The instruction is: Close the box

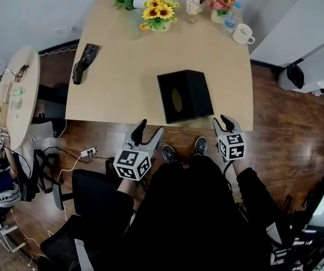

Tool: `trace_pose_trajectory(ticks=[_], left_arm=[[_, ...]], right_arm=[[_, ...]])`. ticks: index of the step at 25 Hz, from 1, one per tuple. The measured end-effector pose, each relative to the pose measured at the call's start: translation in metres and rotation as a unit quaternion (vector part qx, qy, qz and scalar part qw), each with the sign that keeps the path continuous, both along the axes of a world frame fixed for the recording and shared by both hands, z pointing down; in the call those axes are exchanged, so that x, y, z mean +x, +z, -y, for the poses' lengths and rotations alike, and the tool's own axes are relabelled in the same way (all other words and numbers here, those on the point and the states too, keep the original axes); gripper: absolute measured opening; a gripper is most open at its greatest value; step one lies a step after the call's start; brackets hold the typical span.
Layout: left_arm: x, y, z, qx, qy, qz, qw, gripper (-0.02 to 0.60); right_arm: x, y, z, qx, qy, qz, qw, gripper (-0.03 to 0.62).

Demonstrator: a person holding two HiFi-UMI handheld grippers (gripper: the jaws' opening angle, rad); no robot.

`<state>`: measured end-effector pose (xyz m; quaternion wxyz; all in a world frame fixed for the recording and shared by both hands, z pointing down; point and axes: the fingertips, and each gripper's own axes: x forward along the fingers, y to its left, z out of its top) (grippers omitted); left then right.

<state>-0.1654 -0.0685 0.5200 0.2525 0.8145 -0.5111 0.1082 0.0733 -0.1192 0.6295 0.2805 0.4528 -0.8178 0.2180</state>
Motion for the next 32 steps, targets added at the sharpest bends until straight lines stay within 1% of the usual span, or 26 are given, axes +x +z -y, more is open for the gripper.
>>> trace_pose_trajectory(ticks=[1, 2, 3, 4, 5, 6, 7, 8, 11, 13, 15, 16, 17, 18, 19, 20, 21, 22, 23, 24, 26, 27, 28, 29, 31, 32], left_arm=[[0.01, -0.002, 0.002, 0.015, 0.033, 0.041, 0.9985, 0.255], [0.022, -0.004, 0.005, 0.033, 0.073, 0.089, 0.9928, 0.255], [0.038, -0.006, 0.009, 0.054, 0.115, 0.141, 0.9818, 0.255], [0.057, -0.006, 0.013, 0.075, 0.157, 0.197, 0.9649, 0.255], [0.078, -0.005, 0.018, 0.097, 0.197, 0.256, 0.9413, 0.255], [0.101, -0.001, 0.023, 0.117, 0.238, 0.318, 0.9103, 0.255], [0.124, 0.007, 0.027, 0.132, 0.28, 0.377, 0.8732, 0.255], [0.146, 0.018, 0.031, 0.142, 0.321, 0.43, 0.832, 0.255], [0.197, 0.062, 0.041, 0.152, 0.422, 0.557, 0.699, 0.255], [0.212, 0.094, 0.047, 0.135, 0.459, 0.625, 0.6164, 0.255], [0.216, 0.122, 0.059, 0.118, 0.472, 0.688, 0.538, 0.255], [0.216, 0.132, 0.066, 0.116, 0.472, 0.711, 0.5077, 0.254], [0.218, 0.138, 0.071, 0.117, 0.468, 0.725, 0.4927, 0.248], [0.22, 0.14, 0.075, 0.122, 0.458, 0.729, 0.4933, 0.198], [0.223, 0.136, 0.078, 0.131, 0.443, 0.729, 0.5056, 0.128], [0.224, 0.13, 0.08, 0.144, 0.425, 0.725, 0.5223, 0.069], [0.225, 0.122, 0.081, 0.156, 0.407, 0.72, 0.5403, 0.06], [0.224, 0.113, 0.079, 0.168, 0.39, 0.71, 0.5615, 0.057], [0.223, 0.104, 0.076, 0.179, 0.373, 0.694, 0.589, 0.062], [0.223, 0.095, 0.071, 0.187, 0.357, 0.669, 0.6244, 0.064], [0.222, 0.078, 0.061, 0.196, 0.321, 0.603, 0.703, 0.066], [0.22, 0.07, 0.057, 0.2, 0.304, 0.579, 0.7294, 0.071], [0.217, 0.066, 0.055, 0.203, 0.291, 0.568, 0.7428, 0.071], [0.213, 0.065, 0.053, 0.206, 0.281, 0.566, 0.7471, 0.074], [0.208, 0.066, 0.049, 0.211, 0.271, 0.564, 0.7507, 0.081], [0.207, 0.065, 0.047, 0.212, 0.269, 0.559, 0.7555, 0.081]], right_arm=[[0.004, -0.006, 0.004, -0.017, 0.014, 0.042, 0.999, 0.123], [0.006, -0.012, 0.008, -0.025, 0.021, 0.071, 0.997, 0.123], [0.008, -0.016, 0.011, -0.026, 0.021, 0.084, 0.996, 0.123], [0.01, -0.018, 0.014, -0.021, 0.019, 0.084, 0.996, 0.123], [0.013, -0.019, 0.016, -0.015, 0.018, 0.081, 0.996, 0.123], [0.017, -0.02, 0.017, -0.01, 0.023, 0.079, 0.997, 0.123], [0.022, -0.021, 0.018, -0.006, 0.033, 0.082, 0.996, 0.123], [0.028, -0.023, 0.019, -0.003, 0.046, 0.088, 0.995, 0.123], [0.047, -0.025, 0.017, 0.006, 0.075, 0.096, 0.992, 0.123], [0.056, -0.025, 0.013, 0.007, 0.081, 0.097, 0.992, 0.123], [0.062, -0.025, 0.011, 0.008, 0.081, 0.098, 0.992, 0.123], [0.065, -0.025, 0.01, 0.009, 0.081, 0.099, 0.992, 0.123], [0.067, -0.027, 0.01, 0.011, 0.083, 0.101, 0.991, 0.123], [0.068, -0.028, 0.01, 0.013, 0.083, 0.103, 0.991, 0.112], [0.068, -0.03, 0.009, 0.016, 0.082, 0.105, 0.991, 0.106], [0.067, -0.033, 0.009, 0.019, 0.079, 0.106, 0.991, 0.104], [0.066, -0.035, 0.01, 0.023, 0.074, 0.105, 0.991, 0.104], [0.065, -0.038, 0.011, 0.027, 0.069, 0.103, 0.992, 0.104], [0.064, -0.041, 0.013, 0.032, 0.066, 0.101, 0.992, 0.1], [0.063, -0.044, 0.015, 0.038, 0.063, 0.1, 0.992, 0.097], [0.056, -0.054, 0.023, 0.041, 0.055, 0.119, 0.991, 0.084], [0.05, -0.06, 0.028, 0.033, 0.051, 0.141, 0.988, 0.081], [0.042, -0.065, 0.032, 0.016, 0.047, 0.173, 0.984, 0.072], [0.033, -0.069, 0.037, -0.014, 0.046, 0.212, 0.976, 0.064], [0.012, -0.071, 0.047, -0.1, 0.052, 0.293, 0.949, 0.076], [0.001, -0.069, 0.05, -0.145, 0.055, 0.323, 0.934, 0.128]])
